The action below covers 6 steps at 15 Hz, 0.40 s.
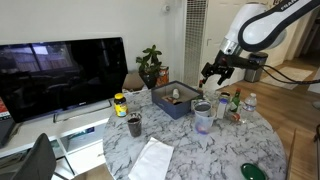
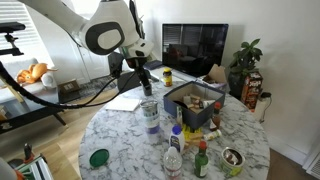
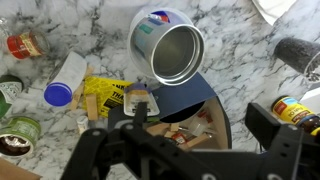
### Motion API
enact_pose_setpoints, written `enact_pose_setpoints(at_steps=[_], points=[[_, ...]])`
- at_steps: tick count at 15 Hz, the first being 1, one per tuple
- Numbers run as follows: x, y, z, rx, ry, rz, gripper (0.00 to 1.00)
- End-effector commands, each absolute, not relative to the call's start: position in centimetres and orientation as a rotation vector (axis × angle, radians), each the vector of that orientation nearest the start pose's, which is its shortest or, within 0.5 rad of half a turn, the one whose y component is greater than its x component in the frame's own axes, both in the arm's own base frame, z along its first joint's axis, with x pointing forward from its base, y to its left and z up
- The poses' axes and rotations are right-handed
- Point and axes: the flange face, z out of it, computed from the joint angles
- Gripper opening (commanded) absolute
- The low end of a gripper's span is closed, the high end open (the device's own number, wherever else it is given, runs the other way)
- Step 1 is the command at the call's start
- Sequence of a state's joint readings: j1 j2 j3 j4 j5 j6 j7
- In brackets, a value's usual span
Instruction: Remove the silver cup from the clear cup and put two red sachets in the clear cup then place the silver cup back in the clear cup.
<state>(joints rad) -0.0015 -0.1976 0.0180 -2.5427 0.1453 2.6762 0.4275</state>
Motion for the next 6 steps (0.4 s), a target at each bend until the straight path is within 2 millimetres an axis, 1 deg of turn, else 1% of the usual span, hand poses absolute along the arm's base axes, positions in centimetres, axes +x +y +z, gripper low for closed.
enact_pose_setpoints(at_steps=[1, 6], points=[[46.75, 0.38, 37.89, -2.850, 0.783, -0.444, 1.00], [46.58, 0.37, 38.03, -2.847, 0.797, -0.443, 1.00]])
